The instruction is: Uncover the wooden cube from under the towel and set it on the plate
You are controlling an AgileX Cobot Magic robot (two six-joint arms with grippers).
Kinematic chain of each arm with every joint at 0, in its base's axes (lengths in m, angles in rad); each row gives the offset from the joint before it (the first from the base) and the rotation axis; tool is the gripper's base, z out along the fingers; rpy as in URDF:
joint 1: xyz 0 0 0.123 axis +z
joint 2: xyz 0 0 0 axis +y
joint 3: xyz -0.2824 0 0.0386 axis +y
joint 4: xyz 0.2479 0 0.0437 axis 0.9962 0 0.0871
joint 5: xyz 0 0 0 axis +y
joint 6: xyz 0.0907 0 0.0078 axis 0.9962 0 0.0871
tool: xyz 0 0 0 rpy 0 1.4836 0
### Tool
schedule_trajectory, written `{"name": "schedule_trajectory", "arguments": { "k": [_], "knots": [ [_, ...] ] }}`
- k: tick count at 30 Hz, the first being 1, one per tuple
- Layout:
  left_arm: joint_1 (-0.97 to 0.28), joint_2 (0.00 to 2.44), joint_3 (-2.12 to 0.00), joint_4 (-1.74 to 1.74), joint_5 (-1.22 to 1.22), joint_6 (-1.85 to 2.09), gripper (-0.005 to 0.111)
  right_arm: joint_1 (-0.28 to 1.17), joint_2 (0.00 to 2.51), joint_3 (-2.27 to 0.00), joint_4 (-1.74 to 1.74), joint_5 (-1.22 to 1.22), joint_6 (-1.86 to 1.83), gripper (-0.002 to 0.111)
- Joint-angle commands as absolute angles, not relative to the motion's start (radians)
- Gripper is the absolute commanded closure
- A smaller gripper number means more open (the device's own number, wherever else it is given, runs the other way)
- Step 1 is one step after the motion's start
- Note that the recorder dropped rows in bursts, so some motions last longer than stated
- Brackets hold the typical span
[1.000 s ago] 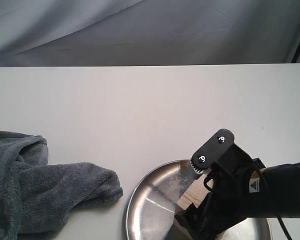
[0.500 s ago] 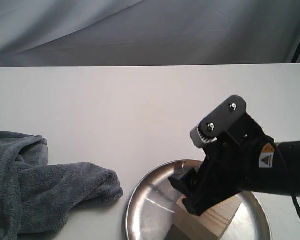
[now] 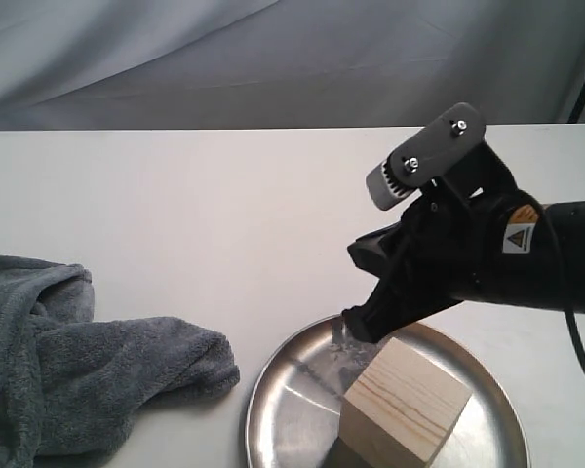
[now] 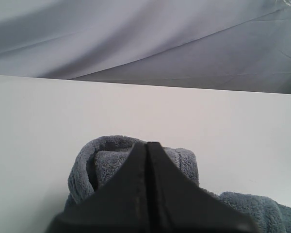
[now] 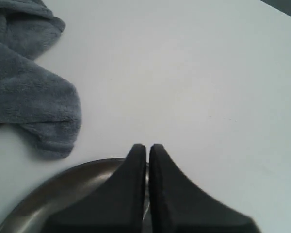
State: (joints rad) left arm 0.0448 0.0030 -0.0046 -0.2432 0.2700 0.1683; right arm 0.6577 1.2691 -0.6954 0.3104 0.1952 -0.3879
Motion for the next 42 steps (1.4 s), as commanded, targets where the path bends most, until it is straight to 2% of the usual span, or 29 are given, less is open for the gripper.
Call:
{"name": "schedule_trajectory", "arguments": {
  "k": [1,18,28,34,42],
  "knots": [
    [0.037,0.0,0.0,-0.248,0.262,0.158,0.107,0.568,1.263,-0.701,0.296,0.193,-0.384,0.108],
    [0.037,0.0,0.0,-0.248,0.262,0.158,0.107,0.128,1.263,-0.701,0.3,0.136,-0.308,0.108],
    [0.037,0.0,0.0,-0.248,0.262,0.158,0.107,-0.068,1.263,-0.701,0.3,0.132,-0.309,0.108],
    [0.037,0.0,0.0,-0.248,0.262,0.158,0.107,-0.15,1.263,-0.701,0.27,0.135,-0.313,0.108],
    [0.037,0.0,0.0,-0.248,0.262,0.158,0.107,-0.152,1.222,-0.701,0.27,0.198,-0.313,0.108]
  ]
}}
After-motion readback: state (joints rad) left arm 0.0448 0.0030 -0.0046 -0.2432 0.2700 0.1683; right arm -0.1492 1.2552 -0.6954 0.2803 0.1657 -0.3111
